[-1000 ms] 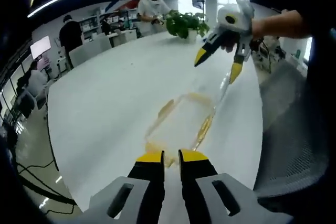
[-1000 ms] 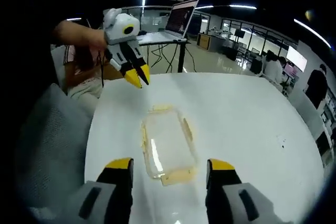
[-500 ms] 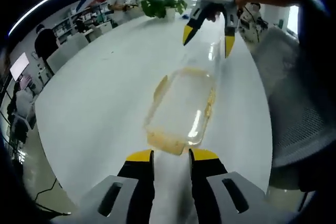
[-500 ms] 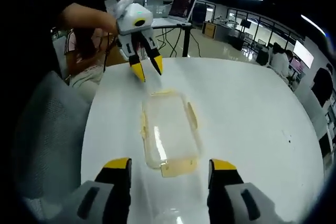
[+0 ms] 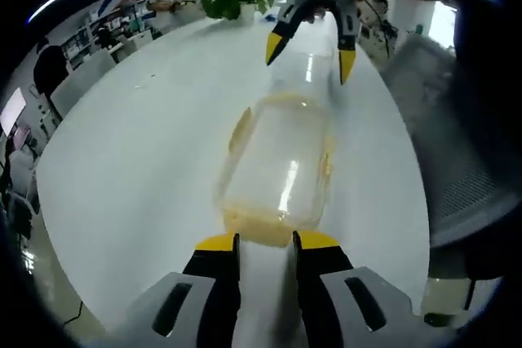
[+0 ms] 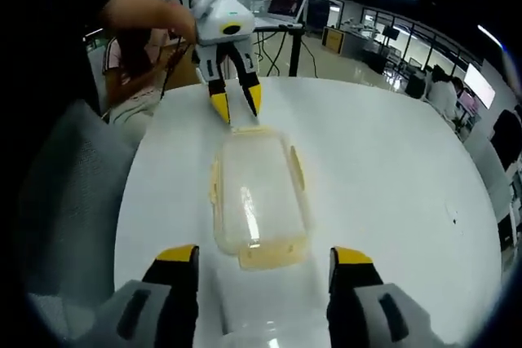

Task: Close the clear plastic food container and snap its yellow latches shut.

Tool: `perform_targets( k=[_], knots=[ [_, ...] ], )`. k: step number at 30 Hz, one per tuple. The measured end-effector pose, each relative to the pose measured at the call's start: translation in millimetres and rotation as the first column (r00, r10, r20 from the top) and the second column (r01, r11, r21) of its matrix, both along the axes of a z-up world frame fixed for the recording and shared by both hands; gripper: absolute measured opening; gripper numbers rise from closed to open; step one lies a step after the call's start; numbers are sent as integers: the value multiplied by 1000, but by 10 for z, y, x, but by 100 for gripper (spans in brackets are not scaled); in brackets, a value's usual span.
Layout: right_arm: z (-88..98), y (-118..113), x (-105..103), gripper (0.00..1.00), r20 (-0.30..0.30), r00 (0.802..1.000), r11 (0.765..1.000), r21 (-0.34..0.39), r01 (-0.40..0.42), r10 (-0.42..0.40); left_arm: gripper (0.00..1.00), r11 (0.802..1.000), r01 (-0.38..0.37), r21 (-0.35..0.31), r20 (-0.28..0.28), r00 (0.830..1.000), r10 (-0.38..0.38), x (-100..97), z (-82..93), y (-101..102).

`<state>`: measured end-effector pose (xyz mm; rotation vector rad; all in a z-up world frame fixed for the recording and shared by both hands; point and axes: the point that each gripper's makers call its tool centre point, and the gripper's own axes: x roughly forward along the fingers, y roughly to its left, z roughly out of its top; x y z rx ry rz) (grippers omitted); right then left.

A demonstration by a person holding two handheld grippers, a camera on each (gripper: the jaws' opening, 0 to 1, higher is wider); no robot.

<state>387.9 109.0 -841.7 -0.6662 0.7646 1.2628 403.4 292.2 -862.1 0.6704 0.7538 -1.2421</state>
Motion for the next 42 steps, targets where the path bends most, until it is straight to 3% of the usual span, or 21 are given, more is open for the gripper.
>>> perform_targets(
  k=[3,9,10,11,15,19,23,27,30,31,35,42],
  knots=[
    [-30,-22,2,56,-22,1000,1000,-4,5,-5,25,1000,0,9,-8,1000,0,35,-18,13],
    [-92,-43,17,51,-22,999,998,-50,-33,32,29,995,87,44,15,996,-87,33,-76,44],
    [-97,-23,6,50,-29,999,997,-56,-46,45,31,993,105,51,27,994,-106,41,-88,45],
    [-92,16,27,48,4,996,994,-58,-89,89,32,993,107,52,19,994,-108,31,-114,42],
    [-232,13,16,48,-21,991,984,-112,-136,134,34,987,142,74,0,990,-142,-2,-182,32],
    [-349,-30,44,48,-21,983,969,-166,-182,181,38,985,158,71,29,987,-161,68,-194,-9],
    [-406,-2,68,47,-45,981,967,-167,-192,187,39,987,154,52,11,988,-155,91,-203,-43],
    [-444,34,69,45,-65,980,967,-163,-196,188,35,985,167,45,-32,986,-165,47,-219,-51],
    [-492,59,60,43,-89,981,969,-163,-187,174,36,983,177,38,-31,984,-176,55,-220,-59],
    [-485,51,97,41,-58,979,964,-173,-202,195,37,983,178,36,-32,984,-177,61,-222,-60],
    [-483,101,123,38,-58,980,968,-151,-198,192,40,979,205,10,-31,978,-205,33,-219,-138],
    [-487,98,136,38,-50,980,970,-142,-197,192,39,976,215,22,-30,976,-214,51,-219,-119]
  ],
)
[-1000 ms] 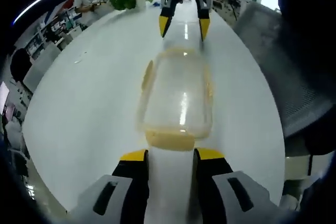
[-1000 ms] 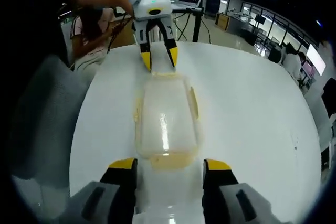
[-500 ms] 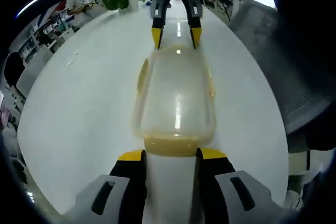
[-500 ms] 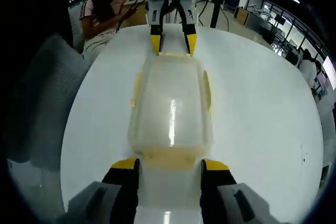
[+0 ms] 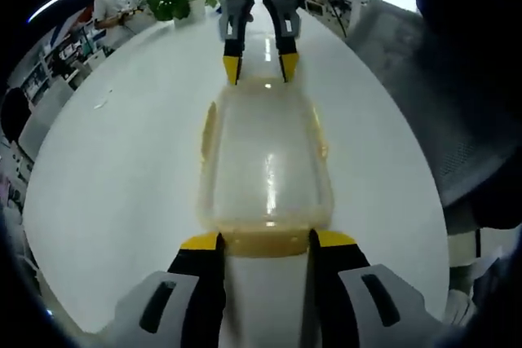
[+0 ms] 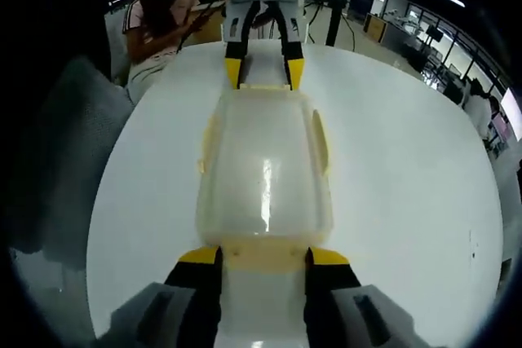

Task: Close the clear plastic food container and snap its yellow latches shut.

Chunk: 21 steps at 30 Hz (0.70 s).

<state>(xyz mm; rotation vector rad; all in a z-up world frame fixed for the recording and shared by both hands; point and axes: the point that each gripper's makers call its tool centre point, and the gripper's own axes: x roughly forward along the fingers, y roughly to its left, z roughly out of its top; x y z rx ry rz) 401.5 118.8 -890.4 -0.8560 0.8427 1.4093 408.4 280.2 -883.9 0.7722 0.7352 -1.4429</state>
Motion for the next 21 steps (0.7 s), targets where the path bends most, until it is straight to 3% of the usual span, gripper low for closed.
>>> perform_targets(
  k=[4,9,16,21],
  knots=[
    [3,5,6,38,-3,1000,1000,7,2,-2,39,1000,1,4,1,1000,-1,0,-5,2],
    [-4,23,-2,38,2,1000,999,-51,-15,16,39,1000,4,25,3,1000,-4,2,-12,-3],
    [-7,19,4,36,1,1000,998,-63,-1,1,36,1000,0,29,7,1000,0,1,-12,2],
    [-1,19,5,36,6,1000,998,-55,14,-14,36,1000,-16,-11,31,999,16,15,8,33]
  ],
)
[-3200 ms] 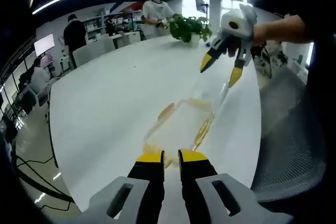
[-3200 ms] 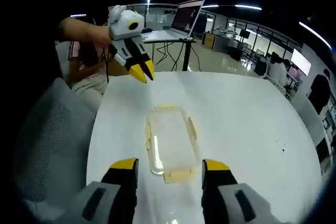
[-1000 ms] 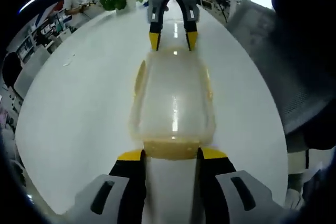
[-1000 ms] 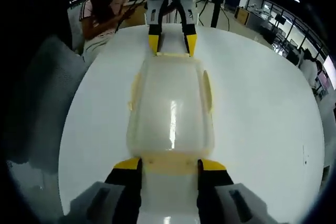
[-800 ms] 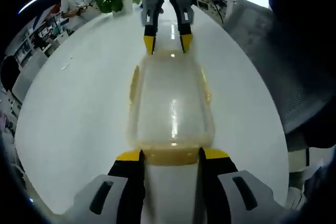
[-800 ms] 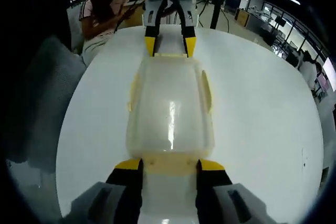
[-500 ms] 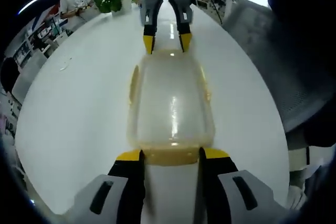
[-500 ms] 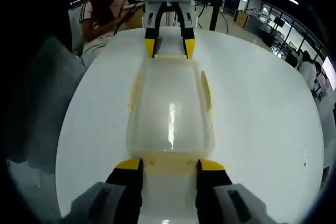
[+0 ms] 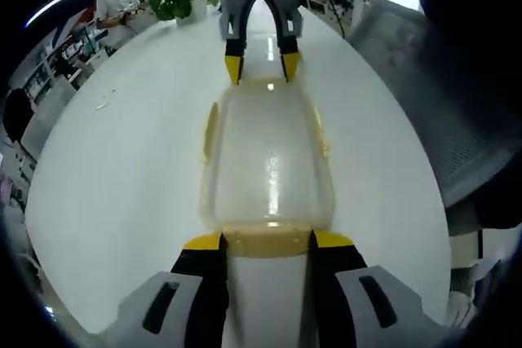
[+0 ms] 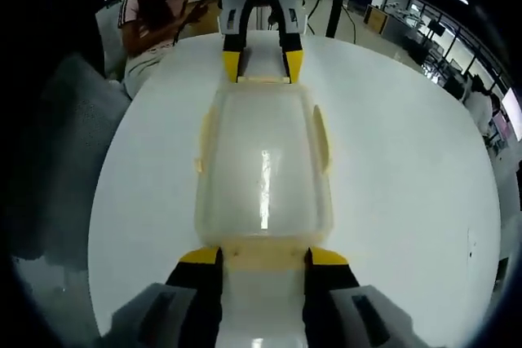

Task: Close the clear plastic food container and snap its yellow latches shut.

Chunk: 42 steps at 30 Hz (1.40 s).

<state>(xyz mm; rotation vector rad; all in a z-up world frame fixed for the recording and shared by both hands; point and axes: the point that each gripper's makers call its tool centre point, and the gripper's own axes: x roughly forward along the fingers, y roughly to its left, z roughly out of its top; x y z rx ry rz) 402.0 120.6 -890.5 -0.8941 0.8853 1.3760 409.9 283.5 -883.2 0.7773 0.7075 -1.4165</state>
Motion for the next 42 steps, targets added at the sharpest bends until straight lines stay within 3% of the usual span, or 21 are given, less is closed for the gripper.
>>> perform_targets(
  k=[8,13,25,31,39,42],
  knots=[
    [141,53,-82,36,1,1000,1000,-14,-4,4,36,999,8,33,29,1000,-9,-36,93,29],
    [336,44,-125,36,21,1000,1000,3,-6,6,36,1000,-15,20,28,999,15,-106,263,40],
    [836,82,-363,36,95,995,1000,-6,-9,9,36,1000,-12,-28,113,993,15,-349,759,69],
    [976,96,-432,36,132,991,1000,-16,3,-1,36,1000,-5,-19,140,990,8,-381,876,69],
    [1086,-29,-483,36,169,984,998,-26,57,-51,36,1000,25,-7,217,976,-22,-389,1056,-63],
    [1135,-86,-497,36,173,984,999,-17,48,-45,36,1000,15,3,212,977,-15,-396,1066,-107]
  ],
)
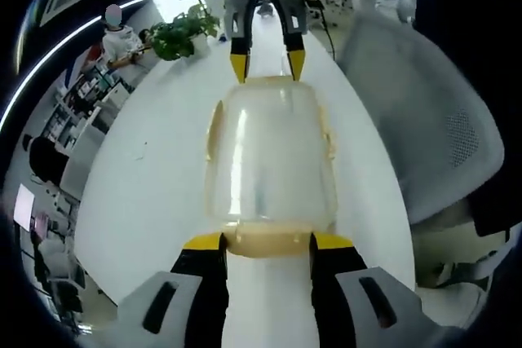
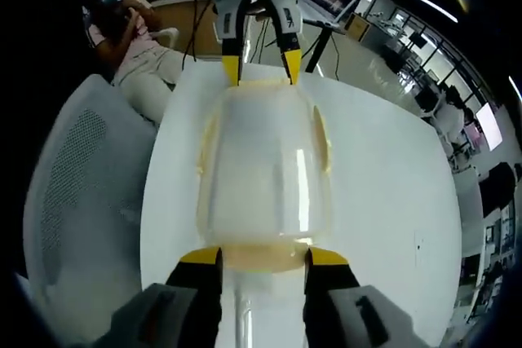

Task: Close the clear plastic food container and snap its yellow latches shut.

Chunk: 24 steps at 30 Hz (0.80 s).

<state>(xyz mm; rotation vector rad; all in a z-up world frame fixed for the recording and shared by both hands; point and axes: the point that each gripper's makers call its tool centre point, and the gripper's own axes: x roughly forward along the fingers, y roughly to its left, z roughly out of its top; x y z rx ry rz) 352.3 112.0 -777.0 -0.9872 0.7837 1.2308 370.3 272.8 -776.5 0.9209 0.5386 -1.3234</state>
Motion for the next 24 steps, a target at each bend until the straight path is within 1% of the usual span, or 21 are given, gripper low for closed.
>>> perform_targets(
  k=[2,6,10,14,19,24],
  knots=[
    [31,-30,1,36,-1,1000,1000,16,-8,8,36,1000,-13,8,1,1000,13,-6,17,-34],
    [72,-131,22,36,6,1000,999,22,-29,29,36,999,-36,15,7,999,36,-24,67,-133],
    [93,-225,26,36,16,999,998,52,-29,28,36,998,-63,13,13,998,63,-20,111,-218],
    [82,-314,25,36,8,1000,998,56,-30,29,36,997,-64,38,8,998,64,-28,143,-319],
    [137,-377,58,36,15,999,997,70,-31,30,36,996,-75,56,35,997,73,-4,242,-370],
    [155,-405,57,36,22,999,996,79,-40,38,36,994,-88,69,44,995,85,2,261,-398]
  ],
)
